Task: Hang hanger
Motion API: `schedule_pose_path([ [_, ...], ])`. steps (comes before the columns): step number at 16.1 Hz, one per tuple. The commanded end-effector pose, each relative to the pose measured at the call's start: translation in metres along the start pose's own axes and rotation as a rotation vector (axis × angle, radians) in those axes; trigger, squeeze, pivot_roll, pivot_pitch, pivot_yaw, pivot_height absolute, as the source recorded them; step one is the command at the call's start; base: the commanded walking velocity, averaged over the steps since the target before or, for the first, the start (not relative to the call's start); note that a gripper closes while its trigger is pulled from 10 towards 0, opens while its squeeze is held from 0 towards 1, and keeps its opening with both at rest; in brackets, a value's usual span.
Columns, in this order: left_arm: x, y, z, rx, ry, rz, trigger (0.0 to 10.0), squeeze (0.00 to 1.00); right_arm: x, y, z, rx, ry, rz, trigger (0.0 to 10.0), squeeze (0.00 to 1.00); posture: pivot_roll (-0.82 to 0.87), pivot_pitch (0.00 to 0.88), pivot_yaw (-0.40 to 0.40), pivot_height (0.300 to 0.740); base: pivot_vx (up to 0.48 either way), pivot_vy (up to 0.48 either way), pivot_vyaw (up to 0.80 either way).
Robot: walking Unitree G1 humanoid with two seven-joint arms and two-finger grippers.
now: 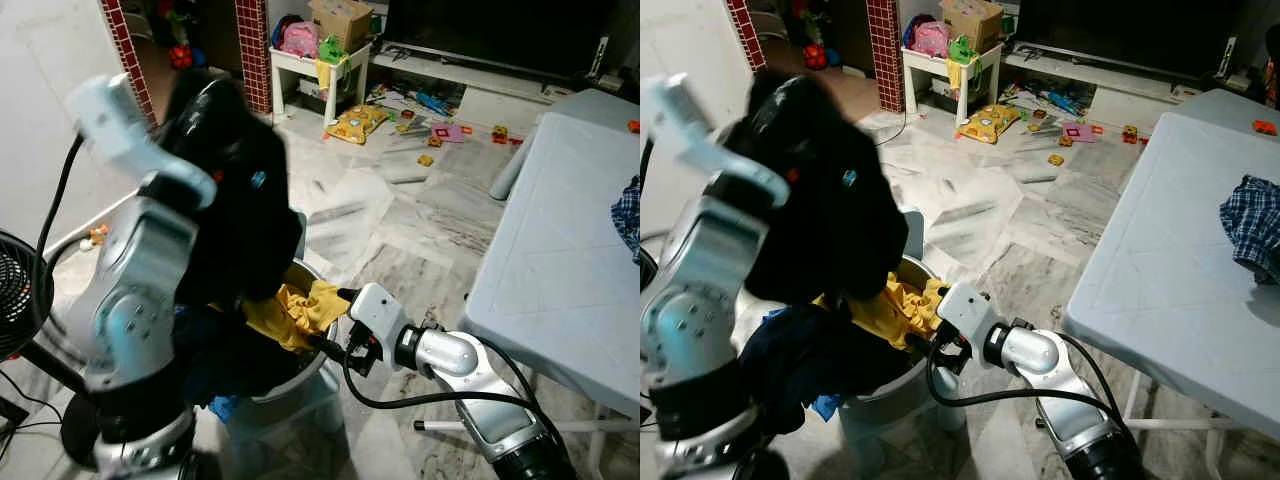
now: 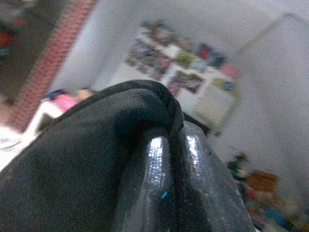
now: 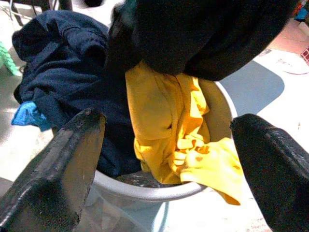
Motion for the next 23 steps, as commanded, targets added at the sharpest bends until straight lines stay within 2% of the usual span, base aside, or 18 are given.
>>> schedule_pose_path([
  [1, -0.005, 0.025, 0.013, 0.112, 0.001, 0.005, 0.0, 0.0, -0.001, -0.001, -0.001, -0.002, 0.005, 0.017, 10.0, 0.0, -0.07, 0.0, -0.017, 0.74, 0.0, 0.0, 0.0],
  [3, -0.014, 0.058, 0.042, 0.27, 0.023, -0.058, 0.0, 0.0, -0.005, 0.0, 0.001, -0.002, 0.012, 0.022, 10.0, 0.0, -0.07, 0.0, -0.021, 0.74, 0.0, 0.0, 0.0],
  [4, -0.02, 0.073, 0.056, 0.354, 0.041, -0.062, 0.0, 0.0, -0.006, 0.0, 0.003, -0.002, 0.017, 0.025, 10.0, 0.0, -0.07, 0.0, -0.024, 0.74, 0.0, 0.0, 0.0],
  [5, -0.026, 0.086, 0.069, 0.42, 0.061, -0.049, 0.0, 0.0, -0.007, 0.0, 0.003, -0.002, 0.02, 0.026, 10.0, 0.0, -0.07, 0.0, -0.024, 0.74, 0.0, 0.0, 0.0],
  [7, -0.064, 0.131, 0.117, 0.694, 0.186, 0.032, 0.0, 0.0, -0.008, -0.001, 0.001, -0.001, 0.023, 0.04, 10.0, 0.0, -0.06, 0.0, -0.034, 0.74, 0.0, 0.0, 0.0],
  [8, -0.067, 0.134, 0.12, 0.713, 0.196, 0.04, 0.0, 0.0, -0.007, -0.001, 0.001, 0.0, 0.023, 0.044, 10.0, 0.0, -0.06, 0.003, -0.037, 0.74, 0.0, 0.0, 0.0],
  [9, -0.079, 0.145, 0.133, 0.787, 0.215, 0.104, 0.0, 0.0, -0.006, -0.002, 0.0, 0.002, 0.022, 0.068, 10.0, 0.0, -0.06, 0.005, -0.039, 0.74, 0.0, 0.0, 0.0],
  [13, -0.09, 0.157, 0.15, 0.861, 0.282, 0.103, 0.0, 0.0, -0.006, -0.008, 0.004, -0.032, 0.022, 0.086, 10.0, 0.0, -0.07, 0.011, -0.037, 0.74, 0.0, 0.0, 0.0],
  [15, -0.096, 0.162, 0.155, 0.877, 0.349, 0.062, 8.4, 0.0, -0.006, -0.01, 0.003, -0.047, 0.019, 0.091, 10.0, 0.0, -0.07, 0.013, -0.036, 0.74, 0.0, 0.0, 0.0],
  [16, -0.098, 0.162, 0.155, 0.854, 0.396, 0.003, 10.0, 0.0, -0.005, -0.01, 0.003, -0.05, 0.019, 0.098, 10.0, 0.0, -0.07, 0.013, -0.036, 0.74, 0.0, 0.0, 0.0],
  [17, -0.105, 0.16, 0.158, 0.803, 0.511, -0.136, 10.0, 1.0, -0.005, -0.01, 0.002, -0.053, 0.018, 0.107, 10.0, 0.0, -0.07, 0.013, -0.037, 0.74, 0.0, 0.0, 0.0],
  [18, -0.108, 0.158, 0.16, 0.77, 0.576, -0.223, 10.0, 1.0, -0.004, -0.011, 0.001, -0.054, 0.016, 0.109, 10.0, 0.0, -0.06, 0.013, -0.037, 0.74, 0.0, 0.0, 0.0],
  [21, -0.112, 0.154, 0.166, 0.688, 0.683, -0.409, 10.0, 1.0, -0.003, -0.013, -0.001, -0.064, 0.014, 0.114, 10.0, 0.0, -0.06, 0.015, -0.036, 0.74, 0.0, 0.0, 0.0],
  [22, -0.113, 0.152, 0.172, 0.605, 0.748, -0.567, 10.0, 1.0, -0.002, -0.013, -0.002, -0.067, 0.01, 0.119, 10.0, 0.0, -0.06, 0.014, -0.035, 0.74, 0.0, 0.0, 0.0],
  [23, -0.111, 0.152, 0.175, 0.578, 0.771, -0.634, 10.0, 1.0, -0.002, -0.013, -0.002, -0.068, 0.01, 0.12, 10.0, 0.0, -0.06, 0.013, -0.033, 0.74, 0.0, 0.0, 0.0],
])
Point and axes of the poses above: a point about 5 cm out from each wrist's last joint towards the gripper, its own z axis pointing back from the gripper into the wrist, its own x axis along the axis of the wrist's last joint, y = z × x, the point moved 5 cm from there along -z, pointing out of the wrist towards the gripper, and after that the axes turned 4 degrees about z, right-handed, at the moved point
